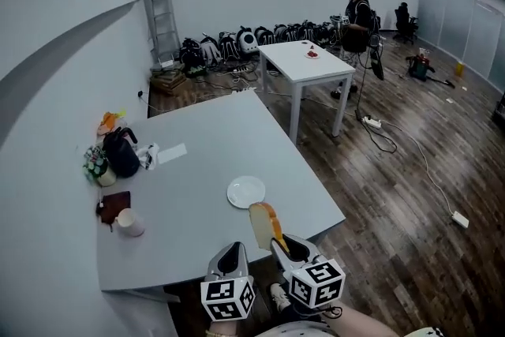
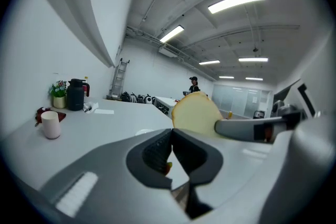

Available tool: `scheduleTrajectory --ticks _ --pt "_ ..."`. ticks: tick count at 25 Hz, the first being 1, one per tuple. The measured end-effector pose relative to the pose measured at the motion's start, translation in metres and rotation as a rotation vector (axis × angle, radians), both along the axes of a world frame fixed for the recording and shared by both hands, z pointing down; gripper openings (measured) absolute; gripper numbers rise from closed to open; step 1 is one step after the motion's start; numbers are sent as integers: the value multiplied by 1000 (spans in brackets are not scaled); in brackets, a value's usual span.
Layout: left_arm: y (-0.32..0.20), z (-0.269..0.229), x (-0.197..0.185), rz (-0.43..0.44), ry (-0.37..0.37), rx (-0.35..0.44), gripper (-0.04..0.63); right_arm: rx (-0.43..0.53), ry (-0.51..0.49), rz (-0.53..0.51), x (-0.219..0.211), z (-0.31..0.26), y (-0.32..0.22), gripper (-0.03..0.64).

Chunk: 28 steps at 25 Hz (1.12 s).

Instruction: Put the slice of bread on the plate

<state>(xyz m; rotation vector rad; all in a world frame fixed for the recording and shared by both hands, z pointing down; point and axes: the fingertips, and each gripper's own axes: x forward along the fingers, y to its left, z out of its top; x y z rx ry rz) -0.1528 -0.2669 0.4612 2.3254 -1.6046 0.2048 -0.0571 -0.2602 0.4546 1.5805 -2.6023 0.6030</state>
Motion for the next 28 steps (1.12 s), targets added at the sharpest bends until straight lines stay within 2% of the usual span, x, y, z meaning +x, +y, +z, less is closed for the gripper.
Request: scheduleTrajectory --ticks 7,15,21,25,28 --pt "-98 8 -12 -95 76 0 8 -86 16 -139 -15 31 -114 84" --pt "-167 34 -37 -217 81 -29 8 -300 11 -273 -43 104 -208 86" --pt "-194 51 -51 -270 71 -74 8 -397 18 -304 -54 140 -248 86" --pt "-208 56 -50 -273 67 -88 9 -419 8 -297 -53 146 -264 89" --pt "-214 59 -49 -265 69 -92 8 -414 62 -258 -44 153 -272 100"
